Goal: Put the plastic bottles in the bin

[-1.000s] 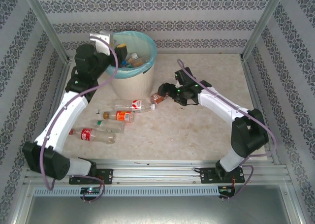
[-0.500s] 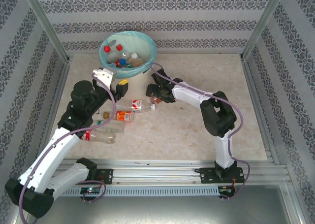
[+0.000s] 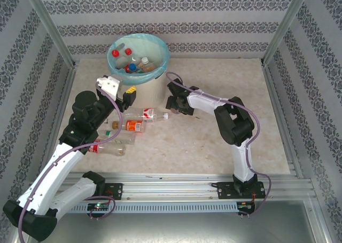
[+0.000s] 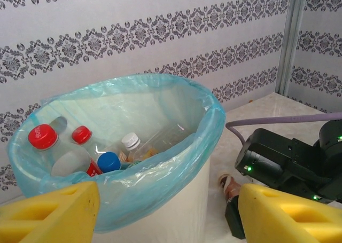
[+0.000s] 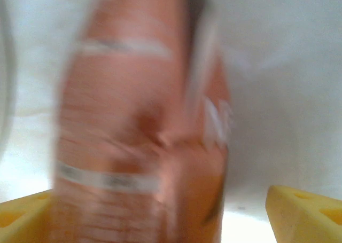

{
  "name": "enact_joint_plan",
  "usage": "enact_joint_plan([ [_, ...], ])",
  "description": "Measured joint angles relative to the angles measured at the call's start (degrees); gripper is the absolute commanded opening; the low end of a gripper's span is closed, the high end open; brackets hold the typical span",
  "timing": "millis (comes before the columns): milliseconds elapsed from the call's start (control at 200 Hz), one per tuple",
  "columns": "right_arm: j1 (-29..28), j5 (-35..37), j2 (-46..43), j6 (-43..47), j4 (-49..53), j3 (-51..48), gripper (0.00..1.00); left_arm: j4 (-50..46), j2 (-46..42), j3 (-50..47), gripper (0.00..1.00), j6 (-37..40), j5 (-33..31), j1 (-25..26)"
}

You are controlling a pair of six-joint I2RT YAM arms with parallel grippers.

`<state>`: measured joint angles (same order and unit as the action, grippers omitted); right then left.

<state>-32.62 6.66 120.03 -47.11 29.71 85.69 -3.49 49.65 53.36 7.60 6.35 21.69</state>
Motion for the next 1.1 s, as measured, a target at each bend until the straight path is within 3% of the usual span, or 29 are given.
enact_joint_plan([
  [355,2.5,-2.7,-2.1,4.1,2.7,-1.8,0.82,0.0,1.7,0.2,0.69,-0.1,0.0,0.0],
  [769,4.0,-2.9,1.4,14.1,10.2,6.1,0.79,0.0,4.5,0.2,0.69,-0.4,-0.2,0.0],
  [1099,4.4,-3.1,-2.0,17.1,6.3,-0.9,0.55,-0.2,7.0,3.4,0.69,-0.7,-0.9,0.0],
])
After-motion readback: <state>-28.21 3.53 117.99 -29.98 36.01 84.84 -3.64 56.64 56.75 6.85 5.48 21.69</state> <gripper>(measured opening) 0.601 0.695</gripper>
